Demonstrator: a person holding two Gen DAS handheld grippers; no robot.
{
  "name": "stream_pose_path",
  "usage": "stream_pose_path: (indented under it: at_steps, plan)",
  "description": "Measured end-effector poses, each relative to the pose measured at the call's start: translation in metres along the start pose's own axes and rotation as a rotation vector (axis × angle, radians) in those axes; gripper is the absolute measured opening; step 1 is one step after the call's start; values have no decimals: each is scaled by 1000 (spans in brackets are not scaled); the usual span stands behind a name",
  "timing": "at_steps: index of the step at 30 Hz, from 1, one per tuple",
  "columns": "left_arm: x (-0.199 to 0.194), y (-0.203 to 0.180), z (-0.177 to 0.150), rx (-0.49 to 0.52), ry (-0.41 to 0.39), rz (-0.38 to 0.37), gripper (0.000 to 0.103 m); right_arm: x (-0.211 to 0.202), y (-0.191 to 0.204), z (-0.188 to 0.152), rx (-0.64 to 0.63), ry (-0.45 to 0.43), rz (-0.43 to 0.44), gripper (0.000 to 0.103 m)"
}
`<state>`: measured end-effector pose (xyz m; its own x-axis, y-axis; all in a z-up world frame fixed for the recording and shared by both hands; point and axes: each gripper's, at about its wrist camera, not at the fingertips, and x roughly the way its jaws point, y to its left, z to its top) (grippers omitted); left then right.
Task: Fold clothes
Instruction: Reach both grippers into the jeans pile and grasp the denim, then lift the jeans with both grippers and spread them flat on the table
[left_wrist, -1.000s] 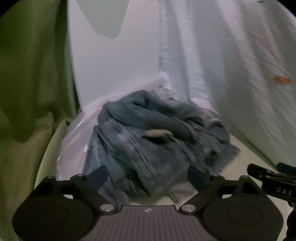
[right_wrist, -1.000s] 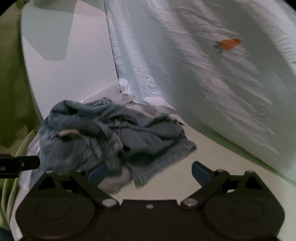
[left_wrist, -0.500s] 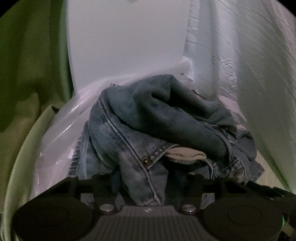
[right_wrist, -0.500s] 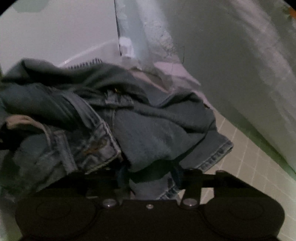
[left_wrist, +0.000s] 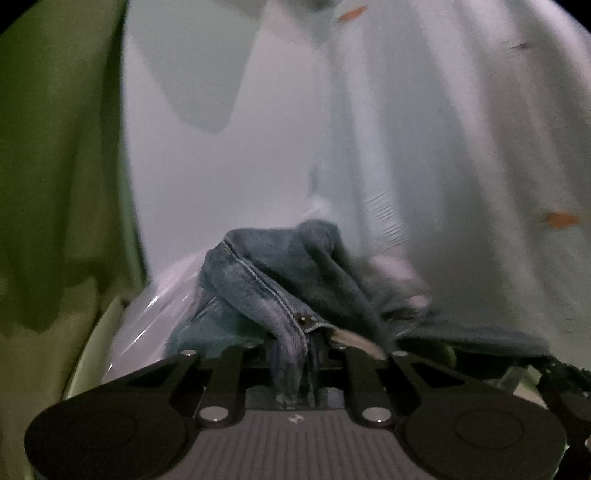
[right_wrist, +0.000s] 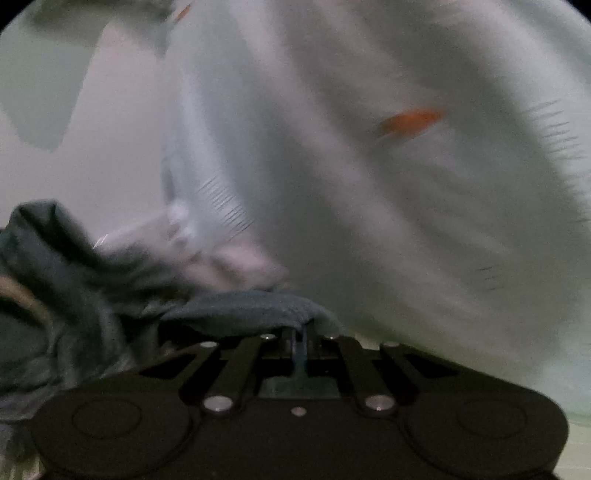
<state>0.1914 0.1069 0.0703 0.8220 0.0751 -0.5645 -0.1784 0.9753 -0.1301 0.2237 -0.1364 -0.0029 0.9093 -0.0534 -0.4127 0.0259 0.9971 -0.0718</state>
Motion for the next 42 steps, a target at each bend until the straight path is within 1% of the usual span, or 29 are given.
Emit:
stream_pose_path:
  at_steps: [3,6,9,10,12,13,14,15,16,17,18,19,20,21,22,23,24,26,28,30,32,35,37,39,41,42]
  plan:
    - [-43,-30,1,9,-39,-86,15,-39,-49,7,68,-71,-89,3]
    - [-87,-67,-9,48,-73,-194,15,-82,-103,10,121,-134,-181,3]
    - [-123,-112,-31,36,-30,-341,13,-130,-166,7,159,-181,-286,3]
    - [-132,-130,-42,53,-5,-393,13,-142,-187,6,175,-191,-315,3]
    - [-136,-166,-75,86,100,-463,13,-169,-231,-2,188,-194,-389,3]
    - [-138,-185,-92,101,156,-496,15,-183,-254,-7,193,-194,-429,4]
    - [-139,-203,-109,117,211,-528,19,-198,-276,-12,198,-195,-468,4]
    - [-141,-221,-127,133,267,-561,20,-208,-298,-20,200,-173,-504,4]
    - [-142,-233,-144,139,320,-578,24,-216,-319,-31,210,-129,-537,4]
    - [-145,-240,-157,160,343,-573,27,-224,-339,-43,226,-78,-569,6]
    - [-150,-245,-169,185,359,-565,30,-232,-356,-55,242,-29,-587,15]
    - [-154,-251,-180,211,375,-557,41,-242,-368,-70,262,10,-595,38]
    - [-159,-253,-189,227,373,-543,55,-252,-379,-86,282,44,-602,50]
    - [-162,-250,-194,229,366,-525,62,-259,-385,-101,304,72,-602,62]
    - [-164,-247,-199,228,360,-507,71,-265,-388,-116,334,100,-597,64]
    - [-165,-242,-203,226,360,-481,72,-270,-390,-131,377,134,-580,65]
    - [-162,-235,-205,221,366,-450,72,-274,-391,-144,422,166,-551,69]
    - [-157,-221,-207,210,380,-388,78,-281,-392,-167,509,225,-485,72]
    - [-150,-205,-210,198,399,-334,79,-285,-382,-186,583,275,-402,76]
    - [-141,-187,-212,191,426,-289,80,-281,-368,-198,634,318,-331,78]
    - [-130,-169,-214,192,454,-255,81,-279,-350,-208,659,357,-299,80]
    - [-113,-146,-215,208,493,-236,81,-275,-320,-217,662,395,-294,82]
    - [-104,-132,-213,220,508,-234,81,-270,-300,-220,672,415,-307,86]
    - [-97,-121,-206,231,507,-243,81,-265,-284,-227,686,437,-341,89]
    - [-92,-114,-200,244,503,-252,82,-260,-273,-231,682,445,-402,92]
    - [-90,-112,-197,253,501,-255,82,-259,-269,-233,679,446,-428,96]
